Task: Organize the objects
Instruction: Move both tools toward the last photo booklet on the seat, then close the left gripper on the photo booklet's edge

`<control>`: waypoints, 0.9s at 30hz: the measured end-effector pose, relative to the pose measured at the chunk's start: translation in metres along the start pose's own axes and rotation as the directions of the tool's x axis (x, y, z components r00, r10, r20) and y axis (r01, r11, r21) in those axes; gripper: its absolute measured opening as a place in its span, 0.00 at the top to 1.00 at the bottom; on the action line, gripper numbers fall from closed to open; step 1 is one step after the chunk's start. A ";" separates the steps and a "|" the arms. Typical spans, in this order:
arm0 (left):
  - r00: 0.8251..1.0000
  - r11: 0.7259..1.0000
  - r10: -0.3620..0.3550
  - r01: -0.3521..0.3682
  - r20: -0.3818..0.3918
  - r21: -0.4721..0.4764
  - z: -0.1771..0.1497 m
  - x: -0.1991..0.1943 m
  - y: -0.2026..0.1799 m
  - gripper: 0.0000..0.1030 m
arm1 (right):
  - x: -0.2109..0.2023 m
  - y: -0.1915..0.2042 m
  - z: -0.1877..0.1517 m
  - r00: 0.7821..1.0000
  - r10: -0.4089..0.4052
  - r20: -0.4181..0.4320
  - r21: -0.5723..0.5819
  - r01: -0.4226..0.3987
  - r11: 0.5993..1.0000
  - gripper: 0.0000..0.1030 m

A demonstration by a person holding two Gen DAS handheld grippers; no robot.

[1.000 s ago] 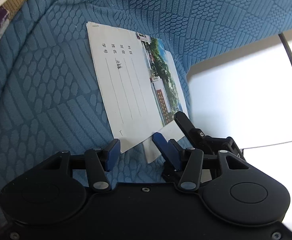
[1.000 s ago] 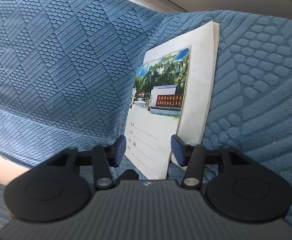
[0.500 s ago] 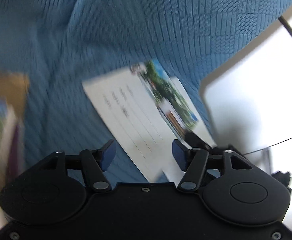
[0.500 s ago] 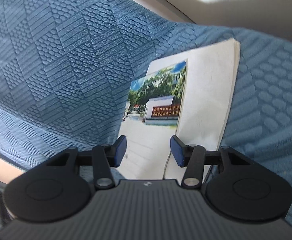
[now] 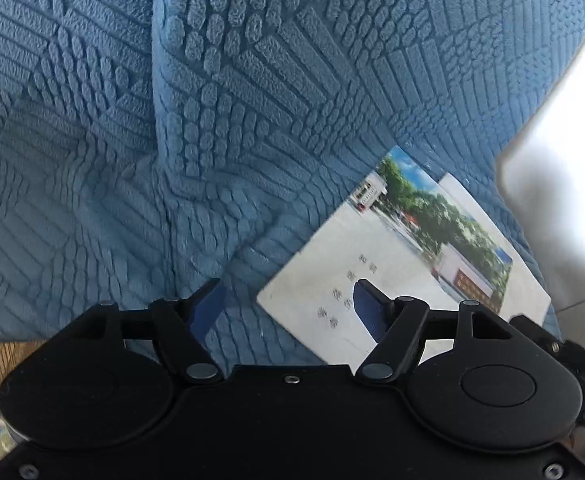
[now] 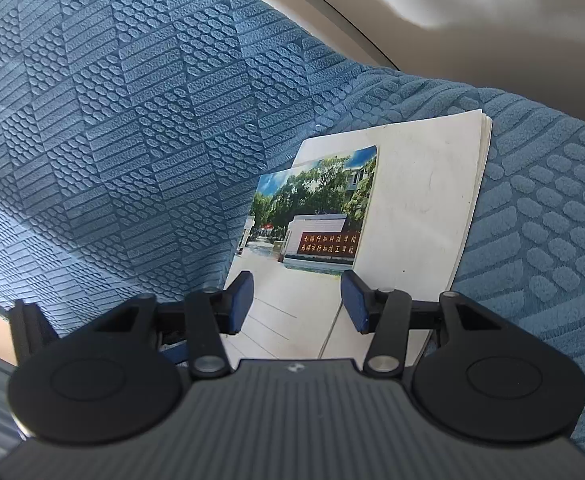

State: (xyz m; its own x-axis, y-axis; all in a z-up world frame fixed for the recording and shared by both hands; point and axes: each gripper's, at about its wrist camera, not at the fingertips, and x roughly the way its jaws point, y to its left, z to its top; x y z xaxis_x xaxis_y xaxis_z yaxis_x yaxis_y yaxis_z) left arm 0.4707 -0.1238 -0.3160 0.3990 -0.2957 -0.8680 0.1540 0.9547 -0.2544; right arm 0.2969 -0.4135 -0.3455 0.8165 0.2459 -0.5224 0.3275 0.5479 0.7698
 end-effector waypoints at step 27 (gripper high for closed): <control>0.897 0.888 -0.437 0.421 -0.060 -0.185 0.012 -0.020 0.026 0.55 | 0.000 -0.017 -0.007 0.998 0.043 0.036 0.076 -0.046 0.996 0.51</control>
State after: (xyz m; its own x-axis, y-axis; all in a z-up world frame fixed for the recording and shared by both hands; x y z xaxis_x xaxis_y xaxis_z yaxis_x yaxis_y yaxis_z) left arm 0.4779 -0.0938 -0.2999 0.2365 -0.6810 -0.6931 0.1372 0.7296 -0.6700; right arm 0.2887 -0.4173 -0.3609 0.8466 0.2401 -0.4750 0.3250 0.4735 0.8186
